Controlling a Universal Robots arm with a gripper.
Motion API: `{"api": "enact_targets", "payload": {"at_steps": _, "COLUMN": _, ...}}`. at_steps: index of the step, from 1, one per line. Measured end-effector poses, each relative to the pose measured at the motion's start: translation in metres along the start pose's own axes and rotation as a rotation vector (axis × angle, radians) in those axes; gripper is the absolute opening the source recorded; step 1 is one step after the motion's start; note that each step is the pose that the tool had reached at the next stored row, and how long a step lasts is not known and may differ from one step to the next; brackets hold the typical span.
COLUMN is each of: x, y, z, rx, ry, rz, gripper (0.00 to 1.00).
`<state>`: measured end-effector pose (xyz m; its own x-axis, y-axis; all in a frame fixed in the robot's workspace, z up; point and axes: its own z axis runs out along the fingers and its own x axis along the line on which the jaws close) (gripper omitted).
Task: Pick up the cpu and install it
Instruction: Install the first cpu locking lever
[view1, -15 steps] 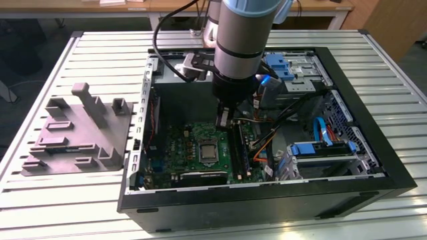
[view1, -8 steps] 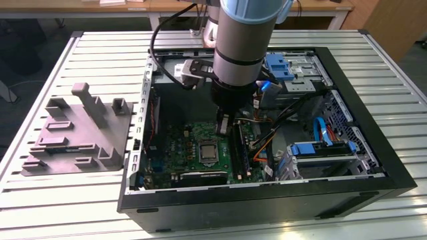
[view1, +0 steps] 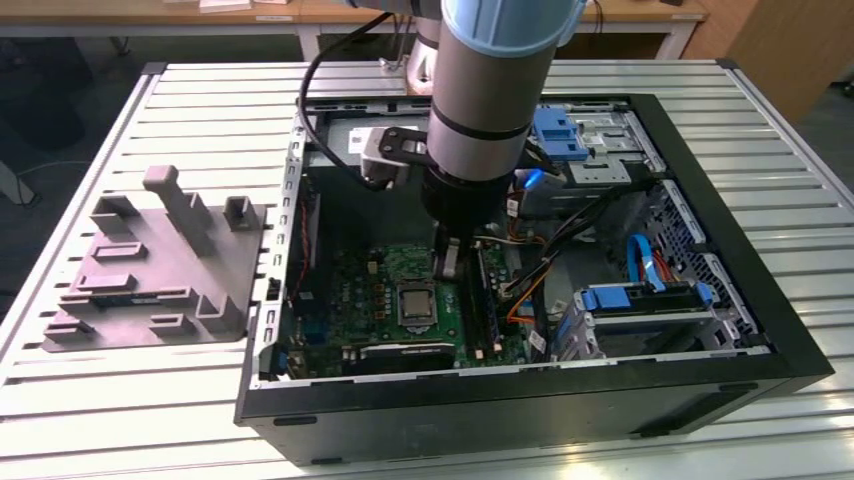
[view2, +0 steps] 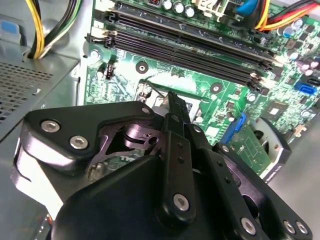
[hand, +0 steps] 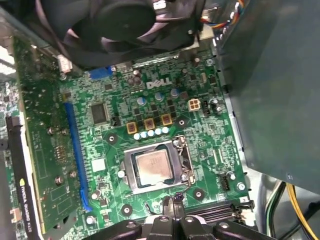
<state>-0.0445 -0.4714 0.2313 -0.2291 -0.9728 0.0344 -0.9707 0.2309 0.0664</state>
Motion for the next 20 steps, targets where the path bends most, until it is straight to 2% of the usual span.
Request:
{"api": "enact_targets", "payload": {"at_steps": 4, "x": 0.0006, "y": -0.0001, "z": 0.0003, "rx": 0.0029, "ry": 0.003, "rz": -0.049, "gripper": 0.11}}
{"api": "enact_targets", "payload": {"at_steps": 10, "x": 0.0071, "y": 0.0001, "z": 0.0006, "rx": 0.007, "ry": 0.0035, "rz": -0.068, "gripper": 0.11}}
{"api": "enact_targets", "payload": {"at_steps": 16, "x": 0.0086, "y": -0.0005, "z": 0.0026, "rx": 0.0093, "ry": 0.0072, "rz": -0.125, "gripper": 0.11}}
{"api": "enact_targets", "payload": {"at_steps": 20, "x": 0.0109, "y": -0.001, "z": 0.0045, "rx": 0.0148, "ry": 0.0067, "rz": -0.134, "gripper": 0.11}}
